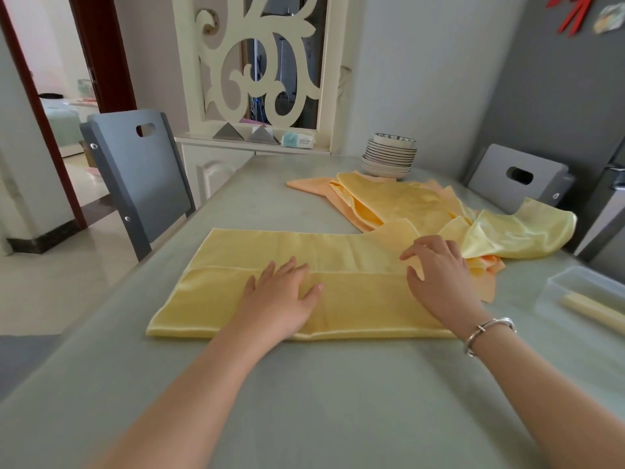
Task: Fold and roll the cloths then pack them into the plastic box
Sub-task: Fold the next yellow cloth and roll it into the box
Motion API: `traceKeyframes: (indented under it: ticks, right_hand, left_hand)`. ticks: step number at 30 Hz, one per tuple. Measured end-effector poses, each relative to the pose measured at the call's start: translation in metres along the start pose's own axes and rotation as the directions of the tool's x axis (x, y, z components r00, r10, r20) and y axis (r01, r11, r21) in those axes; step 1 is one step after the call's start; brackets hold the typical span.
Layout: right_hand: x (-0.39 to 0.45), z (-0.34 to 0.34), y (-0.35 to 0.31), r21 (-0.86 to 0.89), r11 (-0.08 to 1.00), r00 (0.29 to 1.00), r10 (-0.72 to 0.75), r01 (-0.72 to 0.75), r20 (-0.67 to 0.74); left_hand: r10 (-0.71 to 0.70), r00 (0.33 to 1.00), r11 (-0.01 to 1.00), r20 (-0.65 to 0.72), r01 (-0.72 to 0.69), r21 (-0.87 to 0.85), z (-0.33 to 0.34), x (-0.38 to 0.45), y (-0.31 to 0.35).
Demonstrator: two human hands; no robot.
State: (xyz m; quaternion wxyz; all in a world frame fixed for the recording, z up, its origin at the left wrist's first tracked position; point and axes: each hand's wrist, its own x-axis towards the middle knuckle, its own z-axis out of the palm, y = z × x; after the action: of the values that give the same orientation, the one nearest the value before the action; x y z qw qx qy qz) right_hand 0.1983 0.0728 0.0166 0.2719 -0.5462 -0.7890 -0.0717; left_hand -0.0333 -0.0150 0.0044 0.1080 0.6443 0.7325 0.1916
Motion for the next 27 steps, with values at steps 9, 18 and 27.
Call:
traceKeyframes:
  ticks: [9,18,27]
  right_hand:
    - [0.063,0.051,-0.091,0.095,0.982,0.932,-0.185,0.163,0.312]
    - [0.126,0.099,-0.099,-0.128,0.992,0.896,0.044,0.015,0.441]
    - [0.124,0.058,-0.089,-0.320,0.894,0.891,-0.158,0.312,0.426]
  left_hand:
    - [-0.073,0.991,0.993,-0.114,0.083,0.082,-0.014,0.014,-0.044]
    - [-0.120,0.992,0.978,-0.039,0.124,0.168,-0.006,0.018,-0.049]
    - [-0.102,0.975,0.988,-0.195,0.122,0.098,-0.014,0.015,-0.047]
